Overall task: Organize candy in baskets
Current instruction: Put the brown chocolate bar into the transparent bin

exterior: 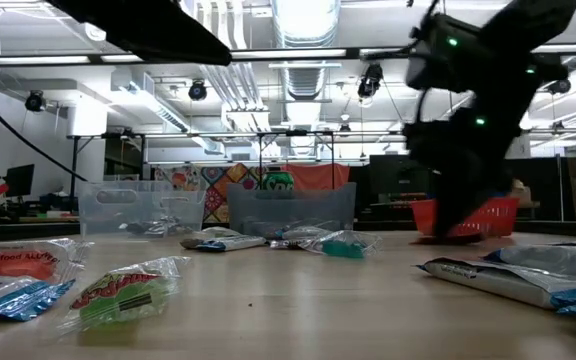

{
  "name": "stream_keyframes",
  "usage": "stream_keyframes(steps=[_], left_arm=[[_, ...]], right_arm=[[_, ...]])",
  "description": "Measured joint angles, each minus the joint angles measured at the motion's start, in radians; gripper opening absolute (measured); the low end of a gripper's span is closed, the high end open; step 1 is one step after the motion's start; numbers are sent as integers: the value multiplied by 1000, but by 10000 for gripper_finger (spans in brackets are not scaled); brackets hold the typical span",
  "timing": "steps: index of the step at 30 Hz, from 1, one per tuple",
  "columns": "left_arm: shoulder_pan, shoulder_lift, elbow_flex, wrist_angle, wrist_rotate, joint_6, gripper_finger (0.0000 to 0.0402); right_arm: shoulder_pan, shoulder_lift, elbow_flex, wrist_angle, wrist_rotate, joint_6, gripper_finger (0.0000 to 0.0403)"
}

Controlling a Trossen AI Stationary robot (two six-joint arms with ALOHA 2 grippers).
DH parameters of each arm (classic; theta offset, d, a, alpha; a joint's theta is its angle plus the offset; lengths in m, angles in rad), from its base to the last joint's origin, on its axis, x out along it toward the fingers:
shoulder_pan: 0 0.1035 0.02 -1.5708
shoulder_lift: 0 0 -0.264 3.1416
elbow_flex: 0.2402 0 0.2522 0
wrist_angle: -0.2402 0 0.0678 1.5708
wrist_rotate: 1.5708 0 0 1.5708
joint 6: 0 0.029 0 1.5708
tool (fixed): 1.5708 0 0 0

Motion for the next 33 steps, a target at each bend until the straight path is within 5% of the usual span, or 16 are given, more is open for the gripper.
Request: stream_keyframes(steps=[8, 22, 33], left_arm=[[15, 25, -33, 126, 0, -4, 74], [204, 334, 120, 279, 149, 60, 5], [219, 491, 210, 279, 142, 71, 0]], right_arm=[[15, 48, 149, 19, -38, -198, 8], [43, -61, 163, -191, -110, -180, 9], [47, -28, -13, 92, 139, -146, 9]])
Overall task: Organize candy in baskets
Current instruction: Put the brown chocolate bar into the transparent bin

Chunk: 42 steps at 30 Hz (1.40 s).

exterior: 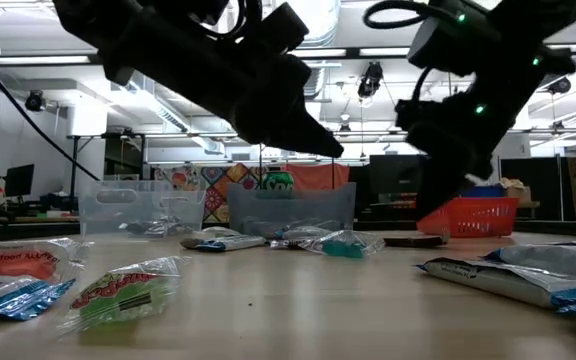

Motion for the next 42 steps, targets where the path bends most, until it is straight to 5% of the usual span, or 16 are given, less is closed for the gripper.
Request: stream_keyframes(steps=[14, 23, 35, 42], left_arm=[[-3, -34, -7, -18, 0, 8, 0], [-3, -25, -27, -4, 54, 4, 0], [1, 166, -10, 295, 53, 11, 0], [2, 258, 108, 222, 53, 8, 0]], right_arm=[[-22, 210, 25, 258, -43, -178, 9], [1, 155, 49, 265, -155, -220, 9], [-1, -111, 49, -127, -258, 10, 9], [-12, -183, 32, -280, -245, 135, 9]])
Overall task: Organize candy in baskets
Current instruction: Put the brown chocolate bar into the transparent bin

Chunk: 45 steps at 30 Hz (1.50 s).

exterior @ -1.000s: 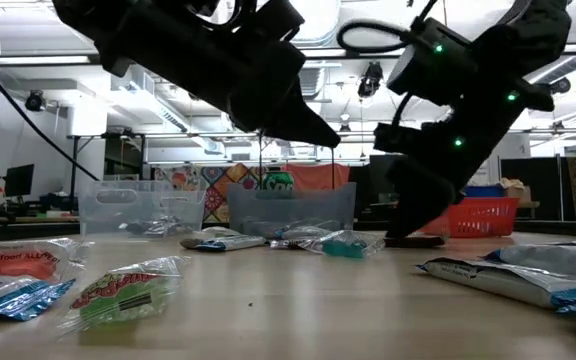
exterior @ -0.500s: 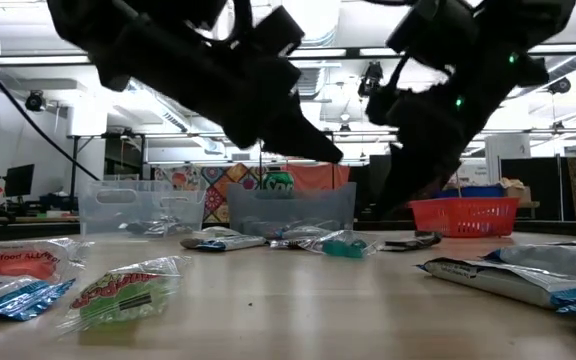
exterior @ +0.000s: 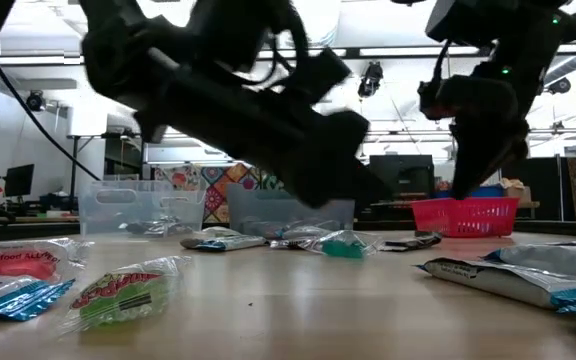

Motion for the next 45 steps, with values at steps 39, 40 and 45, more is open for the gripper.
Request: stream_keyframes(steps=[39, 40, 45], left_arm=[[45, 105, 72, -143, -4, -83, 0], [45, 105, 71, -144, -4, -83, 0], [44, 105, 71, -147, -4, -87, 0]], right_arm=[[-88, 273, -7, 324, -152, -45, 160], [-89, 279, -7, 341, -162, -50, 160], [-90, 285, -8, 368, -165, -72, 145]])
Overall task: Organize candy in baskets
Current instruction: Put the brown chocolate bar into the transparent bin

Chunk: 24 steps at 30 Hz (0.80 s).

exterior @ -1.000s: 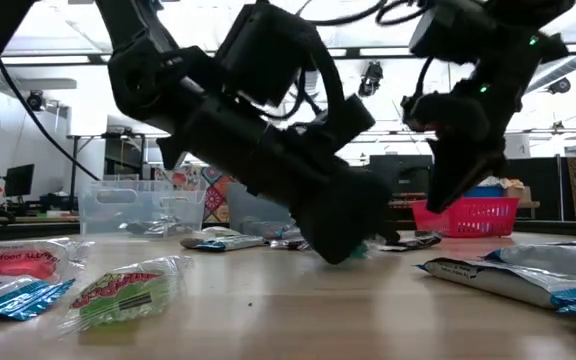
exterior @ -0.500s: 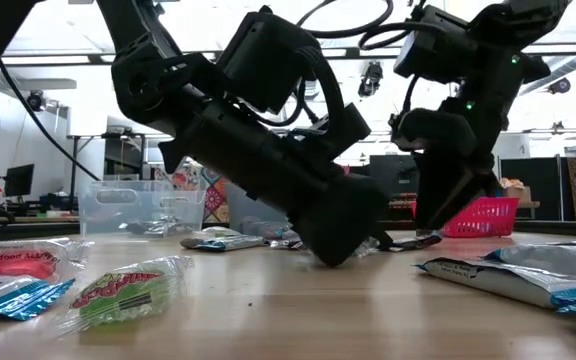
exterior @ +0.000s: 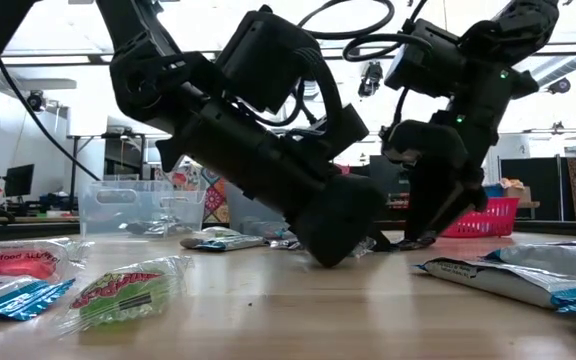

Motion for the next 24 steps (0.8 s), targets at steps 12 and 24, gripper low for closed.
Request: stream_keyframes(steps=[12, 24], left_arm=[[-7, -11, -1, -8, 8, 0, 0], [-12, -148, -25, -107, 5, 22, 0]], right_arm=[[0, -19, -1, 4, 37, -49, 13], [70, -102, -2, 7, 154, -194, 8]])
